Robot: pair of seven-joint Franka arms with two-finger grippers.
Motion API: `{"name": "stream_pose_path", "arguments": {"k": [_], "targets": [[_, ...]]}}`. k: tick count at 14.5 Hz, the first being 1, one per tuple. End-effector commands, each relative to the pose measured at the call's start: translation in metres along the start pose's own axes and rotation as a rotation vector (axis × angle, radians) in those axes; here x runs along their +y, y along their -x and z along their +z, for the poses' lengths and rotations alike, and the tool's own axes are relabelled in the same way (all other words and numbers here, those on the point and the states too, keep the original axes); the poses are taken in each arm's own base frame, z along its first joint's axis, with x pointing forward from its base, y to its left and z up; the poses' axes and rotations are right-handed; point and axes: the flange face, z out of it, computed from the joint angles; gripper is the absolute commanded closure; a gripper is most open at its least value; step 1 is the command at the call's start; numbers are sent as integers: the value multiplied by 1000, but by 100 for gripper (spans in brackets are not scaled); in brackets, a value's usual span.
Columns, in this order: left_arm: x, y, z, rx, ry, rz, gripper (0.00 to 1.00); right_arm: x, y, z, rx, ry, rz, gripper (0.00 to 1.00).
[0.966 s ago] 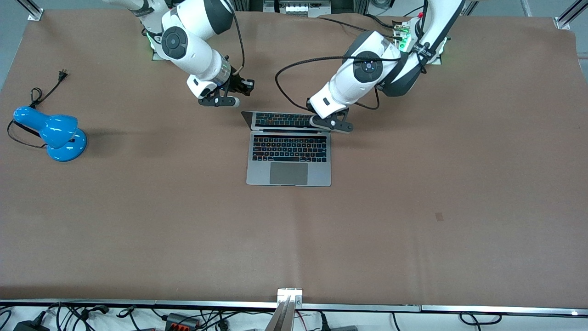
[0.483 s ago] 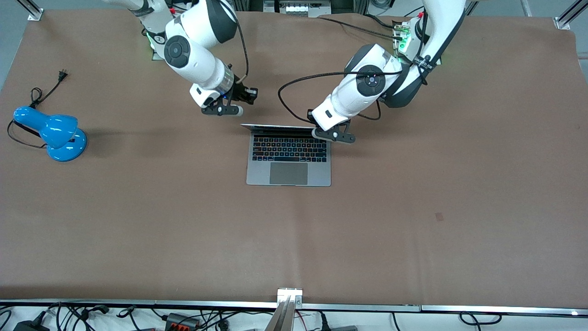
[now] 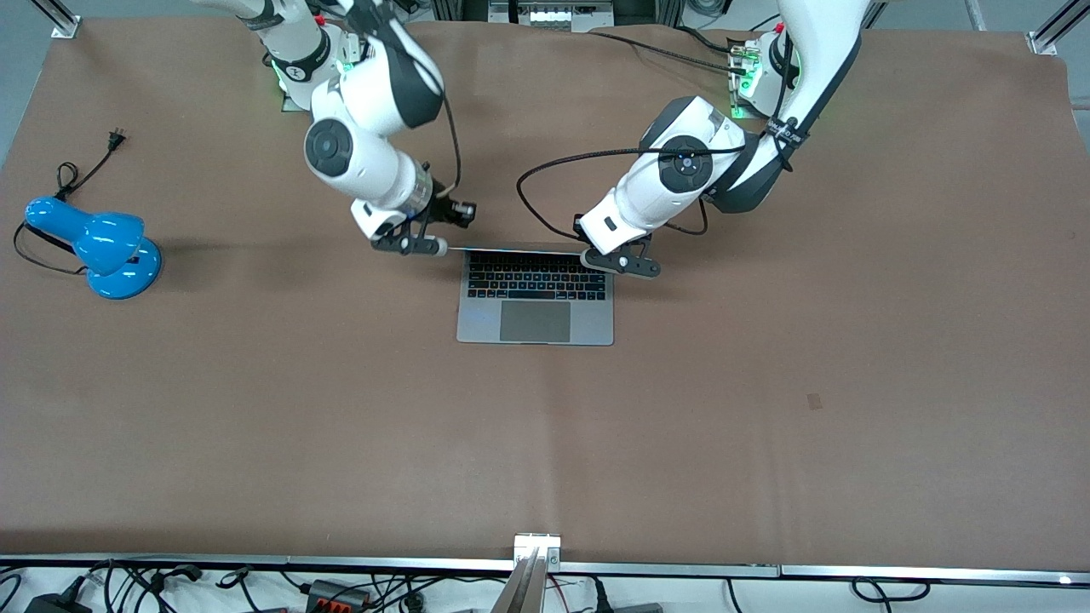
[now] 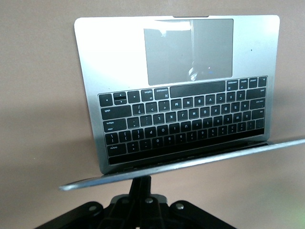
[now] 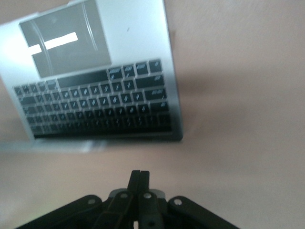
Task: Close laptop with both arms from behind
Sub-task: 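Push the screen down with both grippers until the lid shuts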
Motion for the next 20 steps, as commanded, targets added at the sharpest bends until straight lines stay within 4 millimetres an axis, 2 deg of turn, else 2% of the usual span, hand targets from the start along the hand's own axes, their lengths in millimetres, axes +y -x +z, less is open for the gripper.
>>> {"name": "stream_pose_path", "arguments": {"k": [1,4,10,20], "targets": [[2,-11,1,14,-2,6,99,-8,-16,5,-4,-2,-9,100],[-5,-23,1,20,3,-9,99,-11,-30,18,-11,6,-1,100],[-16,-55,14,28,-1,-20,99,-22,-45,20,2,-7,0,100],[-28,-87,32,44,12,-46,99,-21,-84,60,-3,11,23,100]]}}
